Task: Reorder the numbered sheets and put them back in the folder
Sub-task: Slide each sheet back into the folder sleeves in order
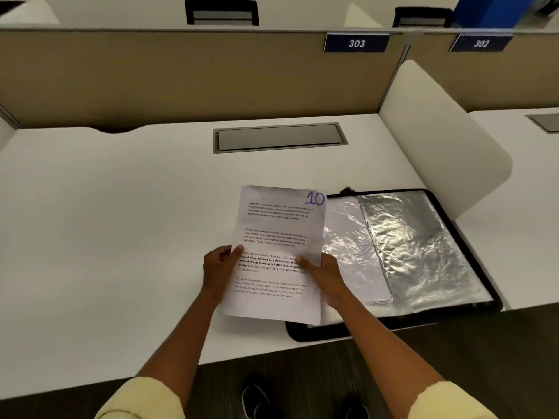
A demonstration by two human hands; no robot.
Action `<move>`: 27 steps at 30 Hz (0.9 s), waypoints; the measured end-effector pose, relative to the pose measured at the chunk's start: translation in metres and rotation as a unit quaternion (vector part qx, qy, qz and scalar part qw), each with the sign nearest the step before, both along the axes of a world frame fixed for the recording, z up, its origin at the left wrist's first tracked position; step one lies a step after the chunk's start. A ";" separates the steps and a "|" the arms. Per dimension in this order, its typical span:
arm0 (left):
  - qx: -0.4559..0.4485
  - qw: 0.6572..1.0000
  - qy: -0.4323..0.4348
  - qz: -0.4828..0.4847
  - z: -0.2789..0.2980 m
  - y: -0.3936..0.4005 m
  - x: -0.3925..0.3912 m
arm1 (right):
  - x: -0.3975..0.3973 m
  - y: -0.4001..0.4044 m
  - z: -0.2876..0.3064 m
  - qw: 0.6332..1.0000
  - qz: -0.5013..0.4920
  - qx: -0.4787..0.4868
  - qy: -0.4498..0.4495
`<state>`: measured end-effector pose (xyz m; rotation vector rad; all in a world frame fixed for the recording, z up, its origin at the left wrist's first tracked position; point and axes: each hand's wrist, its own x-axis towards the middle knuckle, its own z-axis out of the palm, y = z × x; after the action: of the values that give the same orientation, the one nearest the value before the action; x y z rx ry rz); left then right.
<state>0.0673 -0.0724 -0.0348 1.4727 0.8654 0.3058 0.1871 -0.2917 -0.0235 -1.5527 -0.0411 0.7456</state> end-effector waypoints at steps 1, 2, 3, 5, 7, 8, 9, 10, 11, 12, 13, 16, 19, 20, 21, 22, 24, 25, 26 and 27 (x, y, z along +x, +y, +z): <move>-0.036 0.999 -0.008 -0.018 -0.002 -0.004 0.001 | 0.001 -0.007 0.002 1.000 -0.006 -0.002 0.002; -0.069 0.997 -0.011 -0.031 -0.004 -0.011 0.003 | 0.002 -0.015 0.003 1.000 -0.008 -0.003 0.003; -0.091 0.995 -0.011 -0.037 -0.005 -0.016 0.004 | 0.003 -0.022 0.004 1.000 -0.010 -0.003 0.004; -0.104 0.994 -0.002 -0.038 -0.006 -0.033 0.006 | 0.005 -0.039 0.006 1.000 -0.013 0.003 0.002; -0.098 0.995 0.000 -0.021 -0.003 -0.053 0.010 | 0.006 -0.056 0.009 1.000 -0.022 0.007 0.004; -0.096 0.995 -0.003 -0.008 -0.003 -0.063 0.012 | 0.007 -0.063 0.011 0.999 -0.030 0.009 0.008; -0.095 0.995 -0.004 0.004 -0.002 -0.071 0.012 | 0.007 -0.071 0.011 0.999 -0.043 0.009 0.016; -0.096 0.995 -0.006 0.013 0.000 -0.083 0.015 | 0.009 -0.083 0.012 0.998 -0.051 0.010 0.020; -0.096 0.995 -0.008 0.020 0.002 -0.092 0.016 | 0.011 -0.093 0.012 0.998 -0.057 0.009 0.026; -0.095 0.995 -0.009 0.028 0.002 -0.104 0.019 | 0.013 -0.106 0.013 0.998 -0.061 0.007 0.033; -0.098 0.994 -0.010 0.037 0.002 -0.113 0.021 | 0.015 -0.117 0.013 0.997 -0.064 0.002 0.046; -0.103 0.993 -0.022 0.056 0.007 -0.147 0.029 | 0.020 -0.154 0.015 0.992 -0.094 -0.005 0.084; -0.111 0.991 -0.034 0.064 0.012 -0.183 0.039 | 0.018 -0.189 0.019 0.985 -0.131 0.003 0.114; -0.117 0.990 -0.036 0.067 0.014 -0.196 0.043 | 0.016 -0.202 0.021 0.983 -0.136 0.016 0.120; -0.127 0.989 -0.035 0.073 0.015 -0.208 0.046 | 0.013 -0.212 0.021 0.981 -0.140 0.036 0.129; -0.133 0.987 -0.034 0.079 0.015 -0.222 0.050 | 0.010 -0.225 0.021 0.980 -0.140 0.060 0.132; -0.139 0.986 -0.032 0.091 0.014 -0.246 0.056 | 0.005 -0.242 0.020 0.974 -0.147 0.099 0.143; -0.141 0.985 -0.031 0.095 0.013 -0.261 0.059 | 0.003 -0.253 0.019 0.969 -0.157 0.118 0.152; -0.143 0.984 -0.031 0.100 0.013 -0.273 0.061 | 0.002 -0.260 0.018 0.961 -0.176 0.136 0.163; -0.150 0.983 -0.032 0.103 0.012 -0.287 0.064 | 0.002 -0.270 0.016 0.950 -0.198 0.159 0.179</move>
<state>0.1310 -0.3596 -0.0223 1.0917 0.9675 0.3578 0.1889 -0.5621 -0.0071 -1.0543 0.3919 0.6500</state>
